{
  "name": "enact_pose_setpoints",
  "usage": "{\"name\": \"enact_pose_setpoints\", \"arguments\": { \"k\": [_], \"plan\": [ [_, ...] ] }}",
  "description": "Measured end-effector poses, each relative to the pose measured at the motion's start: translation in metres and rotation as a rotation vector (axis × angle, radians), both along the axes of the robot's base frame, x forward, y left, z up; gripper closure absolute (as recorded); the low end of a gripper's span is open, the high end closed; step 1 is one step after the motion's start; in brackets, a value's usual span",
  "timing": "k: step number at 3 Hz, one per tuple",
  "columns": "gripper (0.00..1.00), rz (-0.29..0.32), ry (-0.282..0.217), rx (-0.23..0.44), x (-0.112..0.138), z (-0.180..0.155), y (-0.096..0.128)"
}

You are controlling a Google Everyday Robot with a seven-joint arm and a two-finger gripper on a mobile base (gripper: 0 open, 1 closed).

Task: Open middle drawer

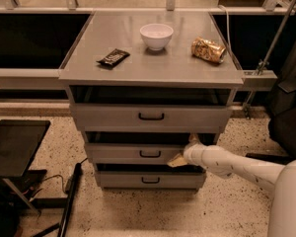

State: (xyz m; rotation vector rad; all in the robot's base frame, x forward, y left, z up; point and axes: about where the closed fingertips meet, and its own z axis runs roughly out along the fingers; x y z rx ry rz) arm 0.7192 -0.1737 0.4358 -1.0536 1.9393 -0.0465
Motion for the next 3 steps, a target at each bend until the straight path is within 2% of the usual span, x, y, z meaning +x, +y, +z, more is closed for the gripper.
{"name": "enact_pose_setpoints", "arguments": {
  "k": [1, 2, 3],
  "plan": [
    [0.00, 0.000, 0.000, 0.000, 0.0000, 0.0000, 0.0000],
    [0.19, 0.000, 0.000, 0.000, 0.0000, 0.0000, 0.0001],
    [0.42, 0.000, 0.000, 0.000, 0.0000, 0.0000, 0.0001]
  ]
}}
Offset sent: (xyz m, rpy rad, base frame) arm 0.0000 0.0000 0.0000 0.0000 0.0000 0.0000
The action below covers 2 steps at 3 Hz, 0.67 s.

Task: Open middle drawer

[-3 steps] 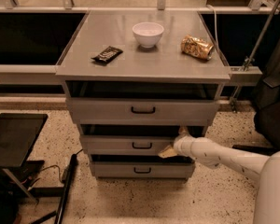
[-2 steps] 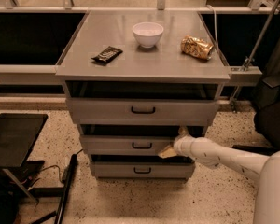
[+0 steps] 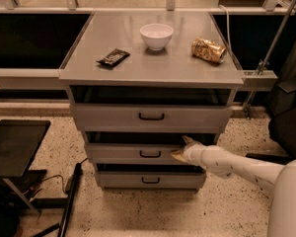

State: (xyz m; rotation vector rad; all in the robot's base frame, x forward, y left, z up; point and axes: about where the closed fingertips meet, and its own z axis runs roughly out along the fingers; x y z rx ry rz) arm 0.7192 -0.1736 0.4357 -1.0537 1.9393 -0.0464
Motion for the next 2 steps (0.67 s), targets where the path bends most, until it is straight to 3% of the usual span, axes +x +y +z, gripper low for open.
{"name": "enact_pose_setpoints", "arguments": {
  "k": [2],
  "plan": [
    [0.89, 0.000, 0.000, 0.000, 0.0000, 0.0000, 0.0001]
  ]
}}
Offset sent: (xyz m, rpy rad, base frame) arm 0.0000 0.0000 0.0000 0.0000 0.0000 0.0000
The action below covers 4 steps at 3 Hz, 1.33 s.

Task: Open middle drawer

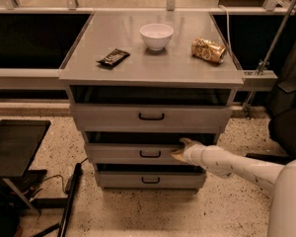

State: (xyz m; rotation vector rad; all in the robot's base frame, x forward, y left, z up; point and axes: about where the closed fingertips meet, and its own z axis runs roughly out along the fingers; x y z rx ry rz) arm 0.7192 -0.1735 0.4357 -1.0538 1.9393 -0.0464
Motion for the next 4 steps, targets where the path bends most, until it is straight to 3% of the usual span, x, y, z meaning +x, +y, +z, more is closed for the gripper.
{"name": "enact_pose_setpoints", "arguments": {
  "k": [1, 2, 3, 4],
  "plan": [
    [1.00, 0.002, 0.002, -0.007, -0.003, -0.002, 0.002],
    [1.00, 0.002, -0.003, -0.009, -0.003, 0.003, 0.002],
    [1.00, -0.022, -0.048, -0.020, -0.025, 0.019, 0.001],
    [1.00, -0.088, -0.067, 0.022, -0.078, 0.017, 0.016]
  ]
}}
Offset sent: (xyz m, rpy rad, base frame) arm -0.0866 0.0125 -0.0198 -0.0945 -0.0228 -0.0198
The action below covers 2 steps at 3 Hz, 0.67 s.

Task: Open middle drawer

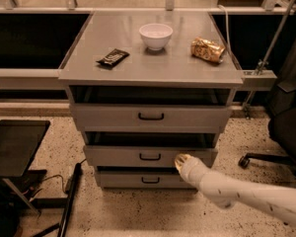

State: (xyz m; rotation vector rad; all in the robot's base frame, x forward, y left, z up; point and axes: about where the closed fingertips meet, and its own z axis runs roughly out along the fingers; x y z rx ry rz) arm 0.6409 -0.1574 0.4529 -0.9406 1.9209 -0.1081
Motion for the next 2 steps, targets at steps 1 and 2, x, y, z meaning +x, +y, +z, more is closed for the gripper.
{"name": "enact_pose_setpoints", "arguments": {
  "k": [1, 2],
  "plan": [
    [1.00, -0.030, 0.008, 0.039, -0.064, -0.022, 0.030],
    [0.81, -0.039, 0.002, 0.022, -0.085, -0.028, 0.035]
  ]
}}
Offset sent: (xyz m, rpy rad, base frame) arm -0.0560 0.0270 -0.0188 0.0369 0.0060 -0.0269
